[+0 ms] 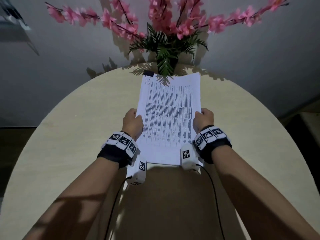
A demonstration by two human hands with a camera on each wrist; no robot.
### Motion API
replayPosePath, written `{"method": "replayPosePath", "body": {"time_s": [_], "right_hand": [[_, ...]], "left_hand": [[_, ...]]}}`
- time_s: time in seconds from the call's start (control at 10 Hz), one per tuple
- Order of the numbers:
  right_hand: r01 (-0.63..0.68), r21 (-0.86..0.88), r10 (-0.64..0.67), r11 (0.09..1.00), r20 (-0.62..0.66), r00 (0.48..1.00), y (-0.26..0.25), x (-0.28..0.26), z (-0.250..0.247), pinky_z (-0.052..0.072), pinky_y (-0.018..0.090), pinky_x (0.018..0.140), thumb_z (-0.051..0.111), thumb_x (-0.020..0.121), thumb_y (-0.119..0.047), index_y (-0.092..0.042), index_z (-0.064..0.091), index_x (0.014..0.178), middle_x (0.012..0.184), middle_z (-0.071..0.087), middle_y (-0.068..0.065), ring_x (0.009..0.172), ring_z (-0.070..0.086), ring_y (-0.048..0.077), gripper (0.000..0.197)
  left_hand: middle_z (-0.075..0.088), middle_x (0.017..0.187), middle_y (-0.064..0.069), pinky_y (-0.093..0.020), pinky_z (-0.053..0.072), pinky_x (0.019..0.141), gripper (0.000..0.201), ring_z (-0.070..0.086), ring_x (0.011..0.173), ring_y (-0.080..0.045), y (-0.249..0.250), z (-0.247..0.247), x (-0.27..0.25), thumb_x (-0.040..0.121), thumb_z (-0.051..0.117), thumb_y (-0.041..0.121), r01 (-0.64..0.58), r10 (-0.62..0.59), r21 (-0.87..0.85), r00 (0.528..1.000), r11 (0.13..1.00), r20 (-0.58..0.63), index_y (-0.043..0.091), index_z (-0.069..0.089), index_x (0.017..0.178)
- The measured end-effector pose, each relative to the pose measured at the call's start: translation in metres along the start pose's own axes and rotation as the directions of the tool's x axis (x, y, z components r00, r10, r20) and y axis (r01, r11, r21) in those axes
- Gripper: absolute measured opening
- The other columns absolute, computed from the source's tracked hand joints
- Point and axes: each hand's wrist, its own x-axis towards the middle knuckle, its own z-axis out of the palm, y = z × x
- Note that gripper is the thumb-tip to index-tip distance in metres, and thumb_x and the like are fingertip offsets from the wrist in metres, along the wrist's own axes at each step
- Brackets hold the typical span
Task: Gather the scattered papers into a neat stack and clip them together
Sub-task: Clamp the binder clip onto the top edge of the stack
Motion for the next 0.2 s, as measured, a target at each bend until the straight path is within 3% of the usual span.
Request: {"method": "replayPosePath", "body": {"time_s": [0.1,0.2], "right_hand": [[0.005,-0.110,-0.002,0.994,0.025,1.000,-0.006,0.019,0.013,0.045,0.035,0.070,0.041,0.092,-0.007,-0.002,0.058,0.103,0.093,0.057,0.017,0.081,0.055,0.032,0.021],[0.057,-0.355,-0.032,0.933,0.075,0.997,0.006,0.024,0.023,0.045,0.044,0.098,0.049,0.090,-0.015,0.002,0.045,0.128,0.131,0.050,0.020,0.117,0.050,0.038,0.042]], "left_hand": [[0.057,0.091,-0.012,-0.028,0.043,0.058,0.031,0.052,0.069,-0.026,-0.002,0.002,0.020,0.090,0.032,0.002,-0.027,0.027,0.019,1.000,0.999,-0.006,0.014,0.051,0.112],[0.056,0.109,-0.021,-0.032,0.048,0.072,0.031,0.055,0.090,-0.031,-0.010,0.002,0.029,0.087,0.035,0.000,-0.091,0.086,0.117,0.995,0.989,0.045,0.003,0.051,0.113]]}}
